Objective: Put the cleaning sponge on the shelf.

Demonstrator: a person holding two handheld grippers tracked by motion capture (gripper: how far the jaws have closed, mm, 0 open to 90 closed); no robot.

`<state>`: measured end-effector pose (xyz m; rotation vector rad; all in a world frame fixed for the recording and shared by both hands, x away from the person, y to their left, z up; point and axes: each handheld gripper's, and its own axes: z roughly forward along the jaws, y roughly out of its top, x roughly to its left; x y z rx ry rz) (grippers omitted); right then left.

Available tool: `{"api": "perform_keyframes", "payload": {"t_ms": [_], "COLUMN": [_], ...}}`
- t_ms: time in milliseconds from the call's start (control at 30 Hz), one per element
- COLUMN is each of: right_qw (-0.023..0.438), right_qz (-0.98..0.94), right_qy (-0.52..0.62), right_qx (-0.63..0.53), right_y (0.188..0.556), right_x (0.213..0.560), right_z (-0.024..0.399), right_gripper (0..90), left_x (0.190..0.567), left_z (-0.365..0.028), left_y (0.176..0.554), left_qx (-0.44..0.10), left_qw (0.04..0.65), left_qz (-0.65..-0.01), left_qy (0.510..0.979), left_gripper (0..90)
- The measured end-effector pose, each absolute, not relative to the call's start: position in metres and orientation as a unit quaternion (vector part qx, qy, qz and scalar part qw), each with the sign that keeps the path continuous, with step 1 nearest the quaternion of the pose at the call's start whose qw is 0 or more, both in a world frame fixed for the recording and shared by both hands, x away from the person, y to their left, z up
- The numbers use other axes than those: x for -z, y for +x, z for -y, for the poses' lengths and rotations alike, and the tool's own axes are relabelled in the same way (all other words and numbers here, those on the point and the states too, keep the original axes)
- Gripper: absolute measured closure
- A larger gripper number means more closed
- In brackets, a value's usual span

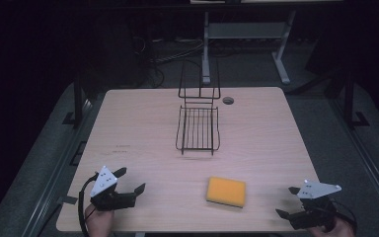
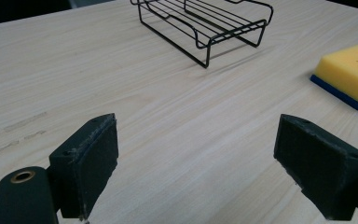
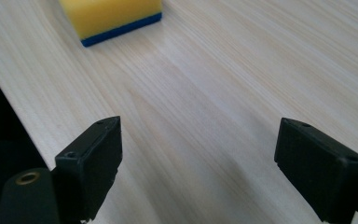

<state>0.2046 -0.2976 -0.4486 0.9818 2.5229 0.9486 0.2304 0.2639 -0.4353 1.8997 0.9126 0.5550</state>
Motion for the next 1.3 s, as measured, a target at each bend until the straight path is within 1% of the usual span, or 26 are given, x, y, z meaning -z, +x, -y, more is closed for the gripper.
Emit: {"api": "perform_keyframes", "payload": {"t_ms": [233,467,667,1300], "right_qw": [0.123,0.116,0.111,0.100], "right_qz": [-0.878,-0.892,-0.905,-0.929], "right_qy": [0.331,0.311,0.288,0.238], "right_qx": [-0.323,-0.307,-0.292,-0.265], "right_y": [0.207,0.211,0.217,0.234], "right_x": [0.446,0.433,0.417,0.400], "right_z": [0.295,0.290,0.278,0.245], "right_gripper": [14.7,14.7,14.1,14.3], "left_x": [0.436,0.436,0.435,0.435], "left_z": [-0.265,-0.265,-0.264,-0.267], "left_y": [0.230,0.230,0.227,0.227], "left_qx": [-0.223,-0.224,-0.226,-0.226], "left_qw": [0.464,0.464,0.467,0.472], "left_qz": [-0.370,-0.370,-0.367,-0.371], "left_qy": [0.773,0.773,0.772,0.767], "left_gripper": [13.0,13.0,12.9,13.0]}}
